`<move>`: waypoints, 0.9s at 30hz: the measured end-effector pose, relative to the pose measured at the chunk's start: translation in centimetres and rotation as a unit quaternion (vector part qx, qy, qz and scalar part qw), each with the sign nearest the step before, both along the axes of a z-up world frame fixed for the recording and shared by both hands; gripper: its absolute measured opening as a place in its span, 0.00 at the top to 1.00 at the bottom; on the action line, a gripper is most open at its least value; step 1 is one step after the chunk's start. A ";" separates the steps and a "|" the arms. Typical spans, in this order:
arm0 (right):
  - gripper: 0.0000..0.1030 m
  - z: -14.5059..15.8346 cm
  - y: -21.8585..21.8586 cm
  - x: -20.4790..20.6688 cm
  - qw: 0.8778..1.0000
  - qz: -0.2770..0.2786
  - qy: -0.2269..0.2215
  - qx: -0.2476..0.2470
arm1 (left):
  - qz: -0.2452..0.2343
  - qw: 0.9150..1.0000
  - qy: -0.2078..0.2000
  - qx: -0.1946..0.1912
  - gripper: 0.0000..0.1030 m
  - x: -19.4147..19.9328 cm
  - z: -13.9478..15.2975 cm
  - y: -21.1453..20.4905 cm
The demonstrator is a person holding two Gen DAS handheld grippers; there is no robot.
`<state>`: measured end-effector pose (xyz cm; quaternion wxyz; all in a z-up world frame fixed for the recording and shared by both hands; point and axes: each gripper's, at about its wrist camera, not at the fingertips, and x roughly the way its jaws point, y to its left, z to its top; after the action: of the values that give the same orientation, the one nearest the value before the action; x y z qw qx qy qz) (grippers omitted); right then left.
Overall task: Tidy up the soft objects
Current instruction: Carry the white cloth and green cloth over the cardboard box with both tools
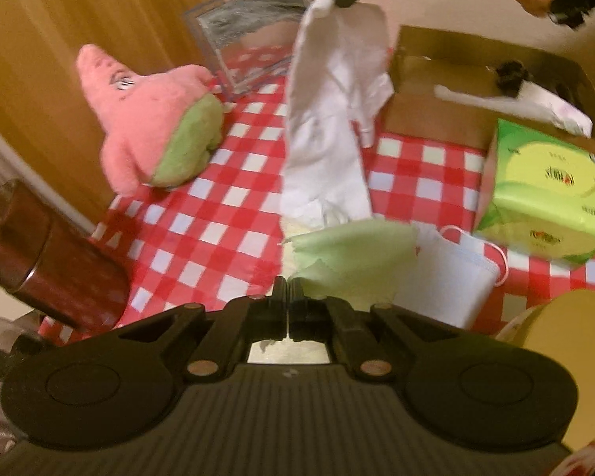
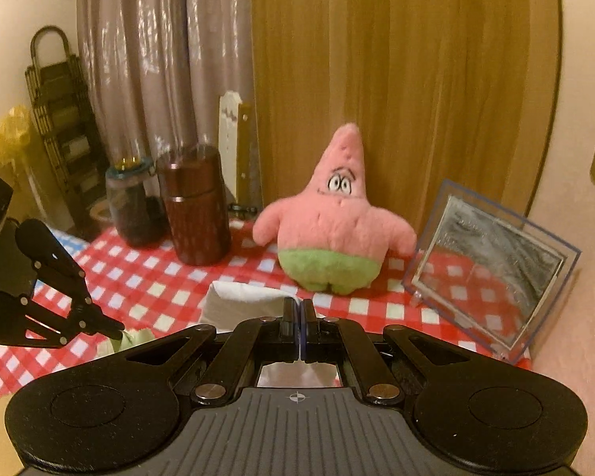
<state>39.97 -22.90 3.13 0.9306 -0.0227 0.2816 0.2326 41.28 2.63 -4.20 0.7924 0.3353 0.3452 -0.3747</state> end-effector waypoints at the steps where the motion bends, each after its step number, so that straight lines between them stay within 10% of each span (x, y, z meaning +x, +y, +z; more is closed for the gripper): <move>1: 0.99 0.4 -0.1 -0.2 1.000 -0.002 -0.005 0.005 | 0.006 1.000 -0.001 -0.004 1.00 0.1 0.4 0.2; 17: 0.99 10.2 -3.8 -6.6 0.996 -0.022 -0.080 0.035 | 0.130 0.988 -0.011 -0.079 1.00 -1.2 9.3 -2.4; 27: 0.99 14.4 -9.3 -12.9 0.991 -0.063 -0.114 0.040 | 0.123 0.985 0.000 -0.117 1.00 -5.9 13.7 -8.5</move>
<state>27.06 -32.18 17.54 0.9696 0.0059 0.1648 0.1805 35.33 -5.91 9.54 0.8664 0.1950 0.3375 -0.3121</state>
